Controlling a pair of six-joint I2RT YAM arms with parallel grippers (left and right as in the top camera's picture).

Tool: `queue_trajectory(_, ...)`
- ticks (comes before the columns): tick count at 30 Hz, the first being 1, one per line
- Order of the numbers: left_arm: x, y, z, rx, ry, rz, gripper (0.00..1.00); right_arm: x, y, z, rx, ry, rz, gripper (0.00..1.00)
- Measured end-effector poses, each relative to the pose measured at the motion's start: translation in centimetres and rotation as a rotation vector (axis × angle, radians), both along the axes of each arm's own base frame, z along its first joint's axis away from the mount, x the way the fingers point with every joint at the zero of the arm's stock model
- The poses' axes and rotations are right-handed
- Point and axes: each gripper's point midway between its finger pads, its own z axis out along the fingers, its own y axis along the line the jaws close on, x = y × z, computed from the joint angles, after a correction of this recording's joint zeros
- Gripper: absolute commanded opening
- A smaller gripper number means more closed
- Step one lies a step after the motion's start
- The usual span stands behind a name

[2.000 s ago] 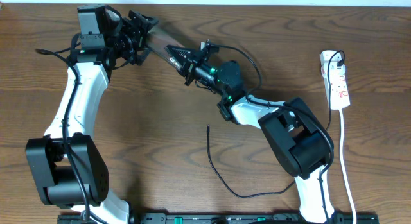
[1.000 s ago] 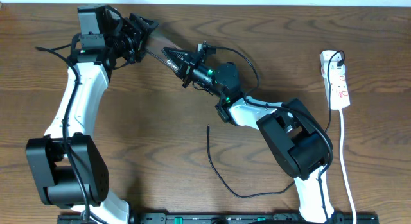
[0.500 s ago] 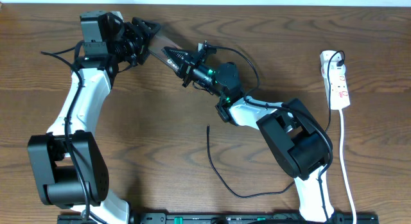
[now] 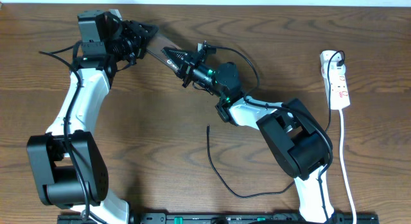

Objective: Plug charger to phone and switch on socket

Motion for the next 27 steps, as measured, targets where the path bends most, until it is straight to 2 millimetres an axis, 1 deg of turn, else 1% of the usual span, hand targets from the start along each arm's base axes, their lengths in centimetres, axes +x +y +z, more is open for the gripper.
queue_trajectory(17,0.0,-0.3,0.4,0.009,-0.038,-0.032,0.39,0.0,0.0,0.0,0.000,0.000,-0.001,0.02)
queue_trajectory(24,-0.2,-0.3,-1.0,0.004,-0.058,-0.030,0.39,0.1,-0.1,0.0,0.001,0.001,-0.006,0.02)
queue_trajectory(27,-0.1,-0.4,-0.7,-0.005,-0.090,-0.039,0.39,0.2,-0.1,0.0,0.002,0.000,-0.009,0.02)
